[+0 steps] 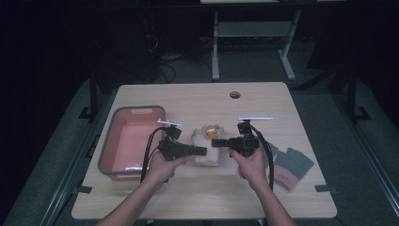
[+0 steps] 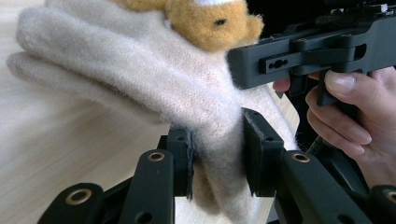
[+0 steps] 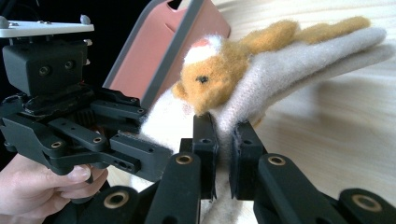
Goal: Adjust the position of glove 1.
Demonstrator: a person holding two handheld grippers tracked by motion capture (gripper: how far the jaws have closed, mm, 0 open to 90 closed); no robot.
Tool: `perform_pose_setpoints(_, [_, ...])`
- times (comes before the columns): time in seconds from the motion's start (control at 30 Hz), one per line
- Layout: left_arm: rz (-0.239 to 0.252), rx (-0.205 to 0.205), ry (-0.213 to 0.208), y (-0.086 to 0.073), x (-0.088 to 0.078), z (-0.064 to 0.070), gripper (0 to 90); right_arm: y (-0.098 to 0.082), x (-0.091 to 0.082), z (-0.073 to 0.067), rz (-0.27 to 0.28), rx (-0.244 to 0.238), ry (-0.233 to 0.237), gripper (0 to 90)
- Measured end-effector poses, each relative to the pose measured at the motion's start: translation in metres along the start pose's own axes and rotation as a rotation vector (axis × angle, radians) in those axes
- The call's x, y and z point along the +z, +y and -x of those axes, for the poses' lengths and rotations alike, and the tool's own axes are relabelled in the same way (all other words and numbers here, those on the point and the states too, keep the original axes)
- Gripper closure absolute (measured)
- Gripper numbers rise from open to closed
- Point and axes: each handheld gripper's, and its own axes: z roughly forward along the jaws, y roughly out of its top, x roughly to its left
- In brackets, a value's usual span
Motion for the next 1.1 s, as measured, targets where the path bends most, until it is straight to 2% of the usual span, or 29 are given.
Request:
perform_pose_setpoints(0.23, [0.005,0.019,0.000,0.009,-0.011,0.000,66.9,0.011,0.001,-0.009,0.004,-0.012,0.007,82.8])
perform_pose_setpoints(0.47, [0.018,0.014,-0.006,0.017,-0.020,-0.002,66.9,0.020,0.003,-0.017,0.006,-0.020,0.019,82.8])
perform_pose_setpoints(0.6, [0.011,0.031,-0.001,0.021,-0.024,-0.002,66.9,0.024,0.004,-0.019,0.008,-0.020,0.028,82.8])
perform_pose_setpoints(0.93, [0.038,0.023,-0.012,0.029,-0.041,-0.005,66.9,0.037,0.008,-0.032,0.015,-0.033,0.050,82.8])
perform_pose_setpoints(1.1, [0.049,0.038,-0.007,0.033,-0.051,-0.007,66.9,0.044,0.011,-0.039,0.013,-0.043,0.057,82.8])
